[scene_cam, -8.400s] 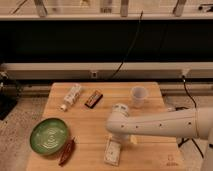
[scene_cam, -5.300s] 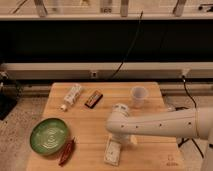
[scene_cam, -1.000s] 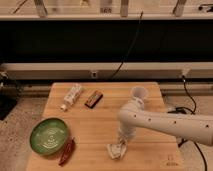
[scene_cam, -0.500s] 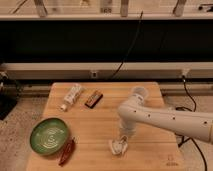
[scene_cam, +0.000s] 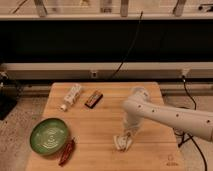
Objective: Wipe the white sponge on the table
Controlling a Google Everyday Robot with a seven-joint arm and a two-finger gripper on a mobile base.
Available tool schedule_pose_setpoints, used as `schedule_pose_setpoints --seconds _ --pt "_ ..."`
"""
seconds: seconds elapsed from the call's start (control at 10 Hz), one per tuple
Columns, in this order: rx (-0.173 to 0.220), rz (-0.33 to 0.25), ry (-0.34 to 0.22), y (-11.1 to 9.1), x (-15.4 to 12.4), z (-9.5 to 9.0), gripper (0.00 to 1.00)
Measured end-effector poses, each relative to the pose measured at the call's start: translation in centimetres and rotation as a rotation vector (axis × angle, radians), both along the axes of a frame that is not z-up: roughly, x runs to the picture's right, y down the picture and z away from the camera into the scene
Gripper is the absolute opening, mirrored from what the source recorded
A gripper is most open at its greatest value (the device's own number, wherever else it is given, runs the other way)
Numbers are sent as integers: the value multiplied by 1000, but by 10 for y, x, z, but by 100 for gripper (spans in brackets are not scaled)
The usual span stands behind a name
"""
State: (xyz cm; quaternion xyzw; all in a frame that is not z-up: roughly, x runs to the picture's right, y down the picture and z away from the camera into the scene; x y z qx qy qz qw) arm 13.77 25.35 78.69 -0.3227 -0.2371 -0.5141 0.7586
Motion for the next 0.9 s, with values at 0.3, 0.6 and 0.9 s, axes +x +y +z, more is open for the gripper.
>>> schedule_pose_setpoints --seconds 0.3,0.6,0.9 --pt "0 -7 1 -6 14 5 0" --pt "1 -13 7 -13 30 9 0" --pt "-2 -31 4 -21 24 14 0"
